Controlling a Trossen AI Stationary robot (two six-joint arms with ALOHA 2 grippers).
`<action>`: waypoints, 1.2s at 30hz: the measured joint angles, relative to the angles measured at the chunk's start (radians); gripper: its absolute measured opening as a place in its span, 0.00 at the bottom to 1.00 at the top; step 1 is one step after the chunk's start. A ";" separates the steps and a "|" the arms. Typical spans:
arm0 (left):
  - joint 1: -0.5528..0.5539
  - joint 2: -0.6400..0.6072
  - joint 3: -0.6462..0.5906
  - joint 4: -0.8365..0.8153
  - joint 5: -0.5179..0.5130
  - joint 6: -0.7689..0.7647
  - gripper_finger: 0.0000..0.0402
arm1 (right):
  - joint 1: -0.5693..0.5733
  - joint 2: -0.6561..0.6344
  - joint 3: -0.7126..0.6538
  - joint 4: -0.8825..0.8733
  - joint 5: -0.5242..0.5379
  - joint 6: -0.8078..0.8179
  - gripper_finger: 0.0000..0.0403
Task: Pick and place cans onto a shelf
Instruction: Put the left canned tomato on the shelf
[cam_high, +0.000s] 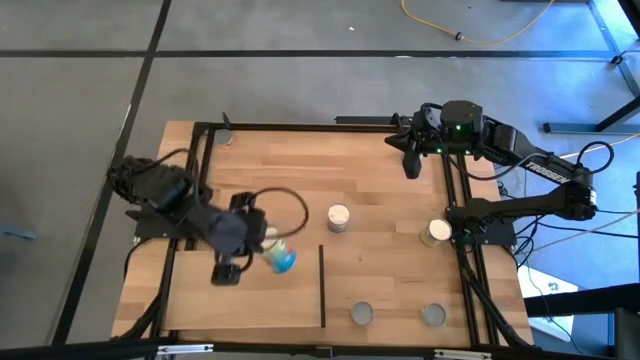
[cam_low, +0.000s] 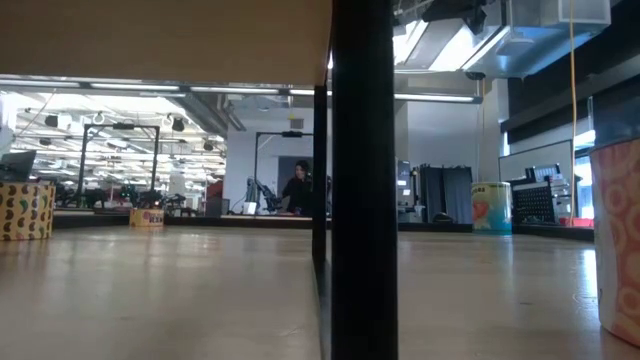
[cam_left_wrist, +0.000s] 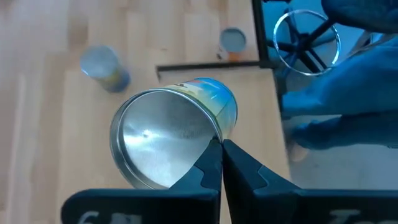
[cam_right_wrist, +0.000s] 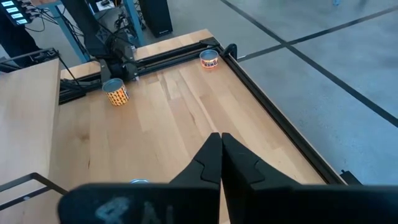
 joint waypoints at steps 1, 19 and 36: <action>-0.025 -0.003 -0.015 0.000 -0.007 -0.031 0.00 | 0.000 0.000 0.000 0.000 0.000 0.000 0.01; -0.357 -0.122 -0.418 -0.001 -0.015 -0.614 0.00 | 0.000 0.000 0.000 0.000 0.002 0.001 0.01; -0.456 -0.114 -0.436 -0.001 -0.023 -0.794 0.00 | 0.000 0.000 0.000 0.000 0.028 0.004 0.01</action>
